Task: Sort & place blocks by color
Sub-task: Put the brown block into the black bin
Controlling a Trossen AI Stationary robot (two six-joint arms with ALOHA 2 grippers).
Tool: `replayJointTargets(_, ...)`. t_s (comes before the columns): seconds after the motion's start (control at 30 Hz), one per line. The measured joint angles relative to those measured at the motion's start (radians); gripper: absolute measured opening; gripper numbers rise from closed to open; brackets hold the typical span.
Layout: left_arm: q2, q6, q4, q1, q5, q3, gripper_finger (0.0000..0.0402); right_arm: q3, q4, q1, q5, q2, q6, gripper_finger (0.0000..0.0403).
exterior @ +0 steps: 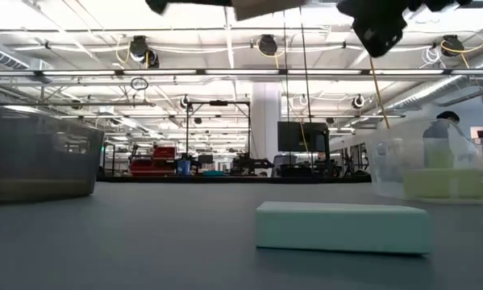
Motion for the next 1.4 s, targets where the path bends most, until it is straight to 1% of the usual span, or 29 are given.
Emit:
replayJointTargets(0.07,-0.058,0.005,-0.064,0.000,-0.163,0.000,0.0126,0.000,-0.045,0.000,-0.002,0.000,-0.006,0.0228)
replayJointTargets(0.17,-0.140,0.044,-0.107,0.005,-0.411,0.000,0.0126,0.000,-0.111,0.000,-0.001,0.000,0.006,0.0228)
replayJointTargets(0.3,-0.210,0.160,-0.076,0.031,-0.704,0.000,0.0126,0.000,-0.128,0.000,0.000,0.000,0.015,0.0228)
replayJointTargets(0.4,-0.240,0.239,-0.008,0.069,-0.875,0.000,0.0126,0.000,-0.112,0.000,0.004,0.000,0.010,0.0228)
replayJointTargets(0.47,-0.247,0.267,0.040,0.105,-0.924,0.001,0.0126,0.000,-0.098,0.000,0.007,0.000,-0.007,0.0228)
replayJointTargets(0.53,-0.245,0.285,0.072,0.141,-0.924,0.001,0.0126,0.000,-0.077,0.000,0.018,0.000,-0.022,0.0228)
replayJointTargets(0.6,-0.244,0.296,0.087,0.172,-0.915,0.000,0.0126,0.000,-0.059,0.000,0.056,0.000,-0.044,0.0228)
replayJointTargets(0.73,-0.236,0.278,0.087,0.233,-0.845,0.000,0.0126,0.000,-0.039,-0.001,0.107,0.000,-0.095,0.0228)
replayJointTargets(0.93,-0.237,0.276,0.088,0.296,-0.748,0.000,0.0126,0.000,-0.035,-0.016,0.107,0.000,-0.151,0.0228)
replayJointTargets(1.07,-0.238,0.250,0.026,0.307,-0.664,0.000,0.0126,0.000,-0.035,-0.032,0.107,0.000,-0.163,0.0228)
replayJointTargets(1.23,-0.238,0.108,-0.134,0.289,-0.521,0.000,0.0126,0.000,-0.035,-0.052,0.106,0.000,-0.163,0.0228)
replayJointTargets(1.4,-0.238,-0.128,-0.323,0.261,-0.321,0.000,0.0126,0.000,-0.036,-0.071,0.106,0.000,-0.166,0.0228)
